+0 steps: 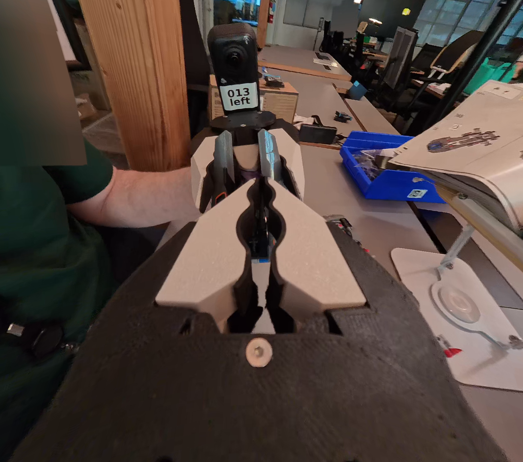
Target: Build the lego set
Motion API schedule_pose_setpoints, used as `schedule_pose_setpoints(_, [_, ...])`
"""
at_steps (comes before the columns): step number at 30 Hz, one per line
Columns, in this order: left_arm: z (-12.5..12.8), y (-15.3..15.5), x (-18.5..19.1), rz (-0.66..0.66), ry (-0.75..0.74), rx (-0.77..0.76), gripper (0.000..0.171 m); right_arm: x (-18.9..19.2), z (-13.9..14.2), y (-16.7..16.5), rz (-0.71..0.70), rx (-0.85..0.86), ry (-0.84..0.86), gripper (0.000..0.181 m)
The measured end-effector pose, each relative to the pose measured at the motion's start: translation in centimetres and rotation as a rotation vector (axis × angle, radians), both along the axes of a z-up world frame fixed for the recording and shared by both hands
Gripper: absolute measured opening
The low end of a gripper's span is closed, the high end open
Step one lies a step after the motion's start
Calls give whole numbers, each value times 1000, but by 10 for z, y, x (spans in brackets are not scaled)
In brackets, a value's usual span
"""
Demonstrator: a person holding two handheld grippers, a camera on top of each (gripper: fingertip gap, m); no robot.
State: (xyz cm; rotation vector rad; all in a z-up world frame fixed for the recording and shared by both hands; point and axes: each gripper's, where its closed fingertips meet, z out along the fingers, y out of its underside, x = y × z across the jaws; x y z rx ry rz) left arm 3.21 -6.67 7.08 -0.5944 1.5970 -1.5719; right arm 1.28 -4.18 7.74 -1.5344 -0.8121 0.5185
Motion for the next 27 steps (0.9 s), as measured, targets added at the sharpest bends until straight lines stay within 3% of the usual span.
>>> schedule_pose_setpoints(22, [21, -8, -14, -143, -73, -130, 60, -4, 16, -14, -15, 69, 62, 0])
schedule_pose_setpoints(27, [18, -8, -10, -69, -71, -21, 61, -2, 19, -11, -61, 90, 73, 0])
